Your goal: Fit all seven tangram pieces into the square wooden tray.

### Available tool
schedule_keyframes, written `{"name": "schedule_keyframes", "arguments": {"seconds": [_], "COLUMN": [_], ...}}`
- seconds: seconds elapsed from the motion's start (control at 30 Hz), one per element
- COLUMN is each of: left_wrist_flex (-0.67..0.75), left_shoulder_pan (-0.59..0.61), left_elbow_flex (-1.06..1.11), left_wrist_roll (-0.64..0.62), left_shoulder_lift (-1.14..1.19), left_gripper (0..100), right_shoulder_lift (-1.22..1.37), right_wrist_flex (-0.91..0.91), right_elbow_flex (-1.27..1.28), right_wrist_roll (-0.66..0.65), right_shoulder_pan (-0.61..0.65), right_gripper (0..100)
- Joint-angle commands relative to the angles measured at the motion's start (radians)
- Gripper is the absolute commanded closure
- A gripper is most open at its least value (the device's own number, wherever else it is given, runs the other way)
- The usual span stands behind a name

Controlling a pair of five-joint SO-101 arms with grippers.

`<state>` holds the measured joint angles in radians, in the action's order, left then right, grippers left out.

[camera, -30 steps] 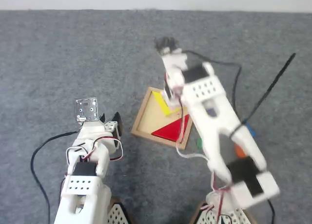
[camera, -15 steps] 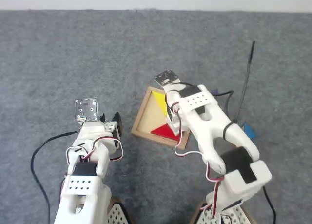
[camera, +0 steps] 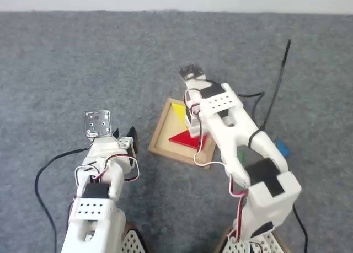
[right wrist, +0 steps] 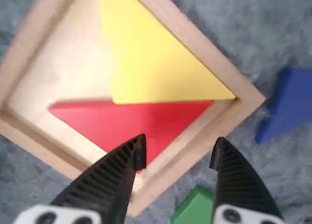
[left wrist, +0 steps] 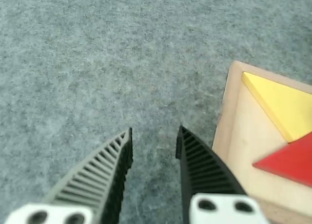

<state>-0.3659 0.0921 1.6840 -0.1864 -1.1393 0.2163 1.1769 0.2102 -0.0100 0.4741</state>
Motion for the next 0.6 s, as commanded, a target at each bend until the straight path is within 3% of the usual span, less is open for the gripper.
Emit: {"name": "schedule_keyframes", "arguments": {"seconds": [0.0,0.3,0.57], "left_wrist_flex": [-0.008,-0.008,-0.008], "left_shoulder_pan": [0.006,0.006,0.006], "left_elbow_flex": [-0.013,-0.013,-0.013], "left_wrist_roll": [-0.008,-0.008,-0.008], "left_shoulder_lift": [-0.014,-0.014,-0.014], "left_gripper": [85,85,85], "right_shoulder_lift": [-0.062,0.071,0.030], "right_wrist_flex": [-0.047,0.016,0.010], "right_elbow_flex": [-0.068,-0.060,-0.003], "right_wrist_roll": [0.083,0.092,0.032], "right_shoulder_pan": [0.039,0.041,0.179], "right_gripper": [77.9,77.9,77.9]}}
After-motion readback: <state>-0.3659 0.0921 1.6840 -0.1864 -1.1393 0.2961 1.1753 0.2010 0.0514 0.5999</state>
